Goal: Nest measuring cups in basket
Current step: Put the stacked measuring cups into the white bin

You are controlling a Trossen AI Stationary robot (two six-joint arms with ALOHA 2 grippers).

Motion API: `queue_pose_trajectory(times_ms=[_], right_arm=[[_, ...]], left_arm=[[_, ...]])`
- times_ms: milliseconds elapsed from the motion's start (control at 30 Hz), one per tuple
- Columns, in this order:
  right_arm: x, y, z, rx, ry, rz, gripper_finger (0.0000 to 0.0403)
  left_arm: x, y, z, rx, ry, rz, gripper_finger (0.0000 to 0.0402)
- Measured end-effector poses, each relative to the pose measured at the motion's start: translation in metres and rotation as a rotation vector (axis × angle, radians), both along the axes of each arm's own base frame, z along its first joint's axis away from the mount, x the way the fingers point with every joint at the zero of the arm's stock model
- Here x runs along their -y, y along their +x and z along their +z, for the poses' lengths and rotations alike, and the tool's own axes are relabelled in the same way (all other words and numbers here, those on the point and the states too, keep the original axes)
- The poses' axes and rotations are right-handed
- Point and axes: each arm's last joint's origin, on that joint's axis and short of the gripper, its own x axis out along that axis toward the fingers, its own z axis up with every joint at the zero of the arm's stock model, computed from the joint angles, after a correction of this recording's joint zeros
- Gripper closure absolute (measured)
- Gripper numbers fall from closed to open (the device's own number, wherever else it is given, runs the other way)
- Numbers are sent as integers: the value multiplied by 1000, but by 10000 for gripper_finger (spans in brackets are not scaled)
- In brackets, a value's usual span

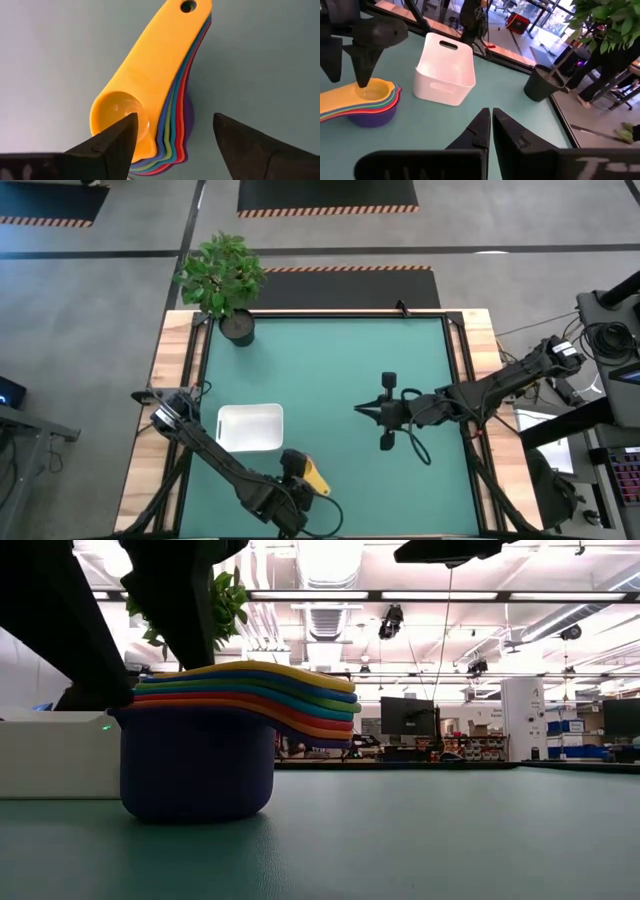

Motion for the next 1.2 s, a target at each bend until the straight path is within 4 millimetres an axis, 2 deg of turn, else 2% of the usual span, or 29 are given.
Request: queue_pose_trajectory(times_ms=[367,633,1200], right_arm=[[0,1,1,14,9,-1,394],[0,1,1,14,9,0,394],[0,1,1,14,10,-1,394]], left_arm=[[-4,-5,-24,33,-1,59,182],[-4,-5,-24,46,6,63,203],[-2,-5,-23,51,-18,78,334]])
